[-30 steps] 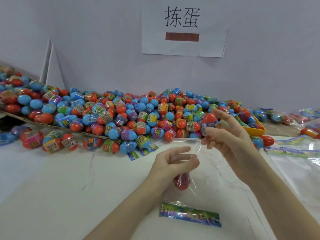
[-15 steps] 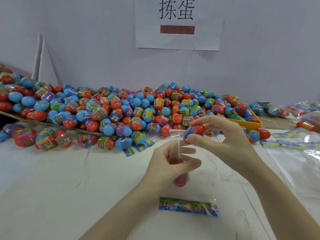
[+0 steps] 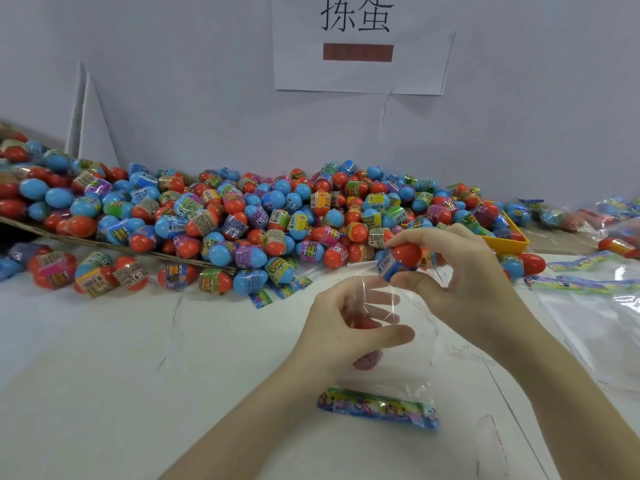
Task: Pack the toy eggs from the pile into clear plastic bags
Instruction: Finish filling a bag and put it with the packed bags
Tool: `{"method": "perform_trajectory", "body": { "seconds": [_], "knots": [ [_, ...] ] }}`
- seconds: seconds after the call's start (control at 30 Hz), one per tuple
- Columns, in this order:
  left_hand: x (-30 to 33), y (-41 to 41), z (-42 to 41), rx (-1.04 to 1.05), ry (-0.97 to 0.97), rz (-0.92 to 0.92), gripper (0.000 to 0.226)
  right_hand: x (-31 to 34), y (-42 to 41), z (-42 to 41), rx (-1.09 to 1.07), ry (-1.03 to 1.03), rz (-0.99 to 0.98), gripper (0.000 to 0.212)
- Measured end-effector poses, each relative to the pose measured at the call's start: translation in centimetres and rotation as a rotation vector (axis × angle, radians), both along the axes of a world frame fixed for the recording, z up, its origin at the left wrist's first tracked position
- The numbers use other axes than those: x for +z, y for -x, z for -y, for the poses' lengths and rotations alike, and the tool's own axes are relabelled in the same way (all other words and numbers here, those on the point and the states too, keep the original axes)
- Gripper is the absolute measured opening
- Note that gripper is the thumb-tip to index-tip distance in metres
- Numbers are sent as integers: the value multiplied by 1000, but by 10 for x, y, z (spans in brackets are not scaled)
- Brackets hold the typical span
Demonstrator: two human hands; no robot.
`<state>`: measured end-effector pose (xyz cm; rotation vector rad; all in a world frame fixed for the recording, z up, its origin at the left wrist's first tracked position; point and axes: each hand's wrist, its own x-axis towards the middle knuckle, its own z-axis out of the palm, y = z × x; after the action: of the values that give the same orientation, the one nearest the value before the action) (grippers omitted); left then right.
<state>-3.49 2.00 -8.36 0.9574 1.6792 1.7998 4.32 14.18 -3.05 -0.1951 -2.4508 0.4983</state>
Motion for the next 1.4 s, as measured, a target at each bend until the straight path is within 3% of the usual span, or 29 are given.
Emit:
{"method": "perform_trajectory", "body": {
  "seconds": [0.2,0.37,0.63,0.9,1.03,1.17,1.4],
  "knots": [
    [2,-2,1,0,-11,9,51,5,-5,-6,-12,21,127,24],
    [2,-1,0,-14,-27,45,43,9,-9,-9,76,84,191,38],
    [3,-4,-3,-32,-84,81,20,9,-8,-7,71,169,-7,46],
    [4,-3,-2,-37,-88,60,19,11,-12,-10,125,208,93,44],
    [3,-2,-2,-24,-84,75,18,12,-14,-11,134,168,205,33],
    [0,-1,-3,22,-81,120,17,13,-12,-10,149,214,301,8],
    [2,-1,-4,24,-72,193,13,3,-5,-7,124,155,470,52]
  ]
}}
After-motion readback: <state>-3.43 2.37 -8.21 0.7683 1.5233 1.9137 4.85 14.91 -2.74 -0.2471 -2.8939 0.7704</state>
